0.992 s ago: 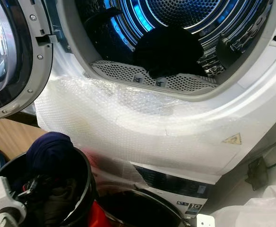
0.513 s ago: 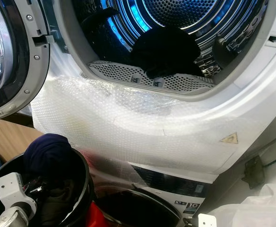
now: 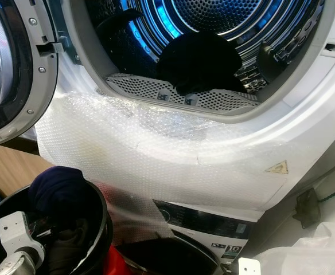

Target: Clothes washing

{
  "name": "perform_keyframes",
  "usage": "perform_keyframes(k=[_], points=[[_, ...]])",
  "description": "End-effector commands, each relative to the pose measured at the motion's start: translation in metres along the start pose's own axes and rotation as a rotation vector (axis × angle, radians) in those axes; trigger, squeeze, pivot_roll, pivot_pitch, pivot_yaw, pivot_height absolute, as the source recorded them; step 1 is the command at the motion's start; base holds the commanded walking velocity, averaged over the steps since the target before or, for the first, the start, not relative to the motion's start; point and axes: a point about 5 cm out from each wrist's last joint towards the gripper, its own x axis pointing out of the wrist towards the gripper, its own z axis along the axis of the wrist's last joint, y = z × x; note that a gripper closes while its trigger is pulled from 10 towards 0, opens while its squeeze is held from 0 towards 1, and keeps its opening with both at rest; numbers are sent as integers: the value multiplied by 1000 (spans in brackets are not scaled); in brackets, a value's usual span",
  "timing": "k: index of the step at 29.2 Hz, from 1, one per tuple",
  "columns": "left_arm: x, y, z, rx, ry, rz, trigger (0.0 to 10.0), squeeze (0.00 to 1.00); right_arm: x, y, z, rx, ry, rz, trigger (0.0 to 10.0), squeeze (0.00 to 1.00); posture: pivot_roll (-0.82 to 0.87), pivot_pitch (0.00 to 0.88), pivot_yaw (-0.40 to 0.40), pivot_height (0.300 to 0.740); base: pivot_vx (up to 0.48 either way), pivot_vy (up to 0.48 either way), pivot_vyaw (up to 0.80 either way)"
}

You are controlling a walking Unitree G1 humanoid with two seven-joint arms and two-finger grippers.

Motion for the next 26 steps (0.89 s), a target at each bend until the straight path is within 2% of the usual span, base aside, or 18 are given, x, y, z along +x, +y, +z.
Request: perform_keyframes(k=[1, 15, 26], points=[[1, 1, -1, 12, 19, 17, 0, 0, 1, 1, 4, -3, -14, 6, 10000, 0, 254, 0, -34, 740, 0, 0, 0], [1, -4, 5, 41, 2, -3, 0, 0, 1, 3, 5, 3, -14, 7, 10000, 0, 253, 0, -31, 740, 0, 0, 0], [-3, -4, 8, 21, -27, -13, 0, 0, 2, 5, 6, -7, -17, 16, 10000, 0, 270, 0, -37, 740, 0, 0, 0]])
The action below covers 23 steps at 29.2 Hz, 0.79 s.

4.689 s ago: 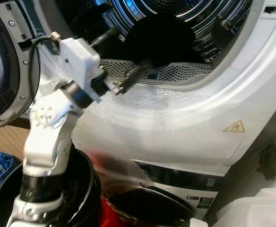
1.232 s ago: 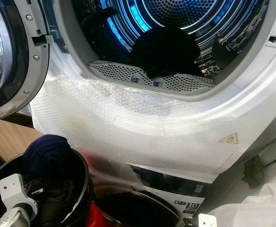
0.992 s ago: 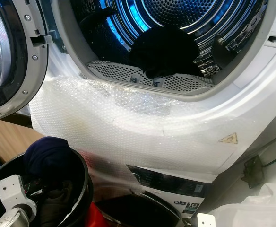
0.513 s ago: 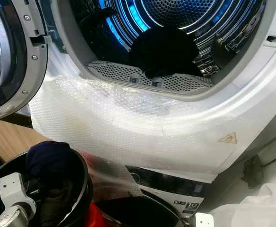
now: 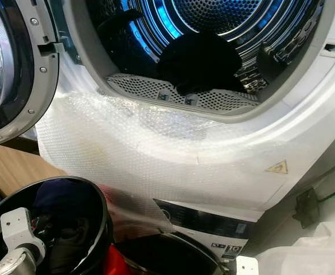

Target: Clothes washing

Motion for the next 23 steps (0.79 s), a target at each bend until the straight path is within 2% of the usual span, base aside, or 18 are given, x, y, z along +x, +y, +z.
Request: perform_keyframes(k=[1, 8, 12, 14, 18, 19, 20, 21, 23], points=[[-4, 0, 5, -11, -23, -6, 0, 0, 0, 2, 1, -6, -4, 9, 10000, 0, 274, 0, -39, 740, 0, 0, 0], [-13, -4, 11, -2, -79, -46, 0, 0, 0, 6, 1, -16, 0, 28, 10000, 0, 292, 0, -40, 740, 0, 0, 0], [-27, -18, 33, -6, -242, -193, 0, 0, 1, 8, 2, -18, -1, 36, 10000, 0, 302, 0, -39, 740, 0, 0, 0], [-39, -30, 40, 1, -284, -314, 0, 0, 1, 9, 2, -19, 0, 40, 10000, 0, 309, 0, -40, 740, 0, 0, 0], [-61, -58, 39, 67, -261, -649, 0, 0, 1, 11, 3, -22, 1, 49, 10000, 0, 316, 0, -43, 740, 0, 0, 0], [-61, -58, 39, 67, -261, -649, 0, 0, 1, 11, 3, -22, 1, 49, 10000, 0, 316, 0, -43, 740, 0, 0, 0], [-65, -64, 41, 77, -256, -727, 0, 0, 1, 12, 3, -23, 1, 53, 10000, 0, 316, 0, -43, 740, 0, 0, 0], [-65, -64, 41, 77, -256, -727, 0, 0, 1, 12, 3, -23, 1, 53, 10000, 0, 316, 0, -43, 740, 0, 0, 0], [-76, -76, 54, 127, -266, -894, 0, 0, 1, 14, 4, -21, 0, 60, 10000, 0, 311, 0, -39, 740, 0, 0, 0]])
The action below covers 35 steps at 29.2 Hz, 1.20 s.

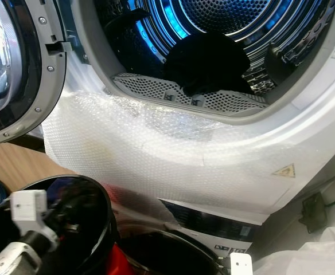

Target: Clothes washing

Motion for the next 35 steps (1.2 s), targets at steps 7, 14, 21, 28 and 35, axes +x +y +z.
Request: perform_keyframes(k=[7, 14, 21, 28, 35], points=[[33, -44, 74, 318, -54, -580, 0, 0, 0, 2, -1, 19, 10, 2, 10000, 0, 296, 0, -36, 740, 0, 0, 0], [86, -63, 135, 610, -111, -846, 0, 0, -1, -1, -4, 70, 4, -34, 10000, 0, 216, 0, -4, 740, 0, 0, 0], [111, -84, 184, 675, -204, -1017, 0, 0, -6, -10, -15, 94, 20, -73, 10000, 0, 149, 0, 21, 740, 0, 0, 0], [164, -94, 263, 659, -515, -727, 0, 0, -18, -31, -41, 133, 48, -152, 10000, 0, 11, 0, 57, 740, 0, 0, 0], [194, -63, 246, 512, -413, -317, 10000, 0, -38, -56, -72, 154, 66, -248, 10000, 0, -156, 0, 86, 740, 0, 0, 0]])
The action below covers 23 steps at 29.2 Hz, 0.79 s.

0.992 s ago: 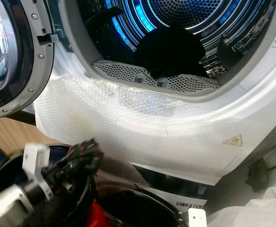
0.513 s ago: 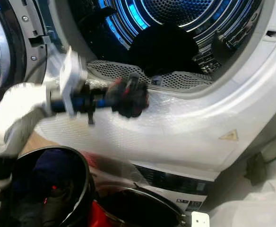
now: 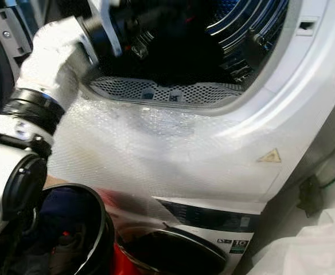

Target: Clothes washing

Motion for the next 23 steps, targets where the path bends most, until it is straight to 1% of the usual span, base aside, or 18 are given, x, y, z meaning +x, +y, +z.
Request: perform_keyframes(k=[1, 2, 4, 6, 9, 10, 11, 12, 13, 14, 15, 18, 20, 23], points=[[0, 6, -1, 22, 32, 68, 10000, 0, -3, -5, -6, 22, -4, -21, 10000, 0, -167, 0, 88, 740, 0, 0, 0], [-1, 6, -5, 30, 50, 91, 10000, 0, -5, -8, -9, 23, -3, -30, 10000, 0, -187, 0, 92, 740, 0, 0, 0], [-3, 11, -12, 9, 74, 170, 10000, 0, -9, -15, -15, 26, -1, -48, 10000, 0, -210, 0, 93, 740, 0, 0, 0], [-6, 16, -17, -30, 89, 246, 10000, 0, -13, -21, -22, 30, 0, -65, 10000, 0, -232, 0, 93, 740, 0, 0, 0], [-9, 20, -22, -56, 109, 310, 10000, 0, -18, -28, -29, 33, 0, -84, 10000, 0, -271, 0, 97, 740, 0, 0, 0], [-9, 20, -22, -56, 109, 310, 10000, 0, -18, -28, -29, 33, 0, -84, 10000, 0, -271, 0, 97, 740, 0, 0, 0], [-12, 23, -27, -70, 138, 345, 10000, 0, -22, -34, -34, 40, -1, -102, 10000, 0, -278, 1, 97, 740, 0, 0, 0], [-13, 24, -29, -74, 150, 354, 10000, 741, -23, -37, -36, 40, 0, -107, 10000, 0, -290, 7, 99, 740, 0, 0, 0], [-14, 24, -30, -75, 156, 359, 10000, 1000, -24, -38, -36, 40, 0, -110, 10000, 0, -290, 7, 99, 740, 0, 0, 0], [-14, 24, -30, -75, 156, 359, 10000, 1000, -24, -38, -36, 40, 0, -110, 10000, 0, -290, 7, 99, 740, 0, 0, 0], [-14, 23, -31, -95, 158, 347, 10000, 1000, -25, -40, -38, 46, 0, -121, 10000, 0, -303, 8, 100, 740, 0, 0, 0], [-14, 22, -32, -97, 161, 334, 10000, 1000, -26, -42, -38, 47, -3, -125, 10000, 0, -302, 5, 99, 740, 0, 0, 0], [-14, 23, -32, -94, 159, 335, 10000, 1000, -26, -42, -38, 53, -5, -128, 10000, 0, -300, 6, 99, 740, 0, 0, 0], [-14, 23, -31, -75, 160, 329, 10000, 1000, -24, -38, -34, 46, -13, -113, 10000, 0, -286, 4, 94, 740, 0, 0, 0]])
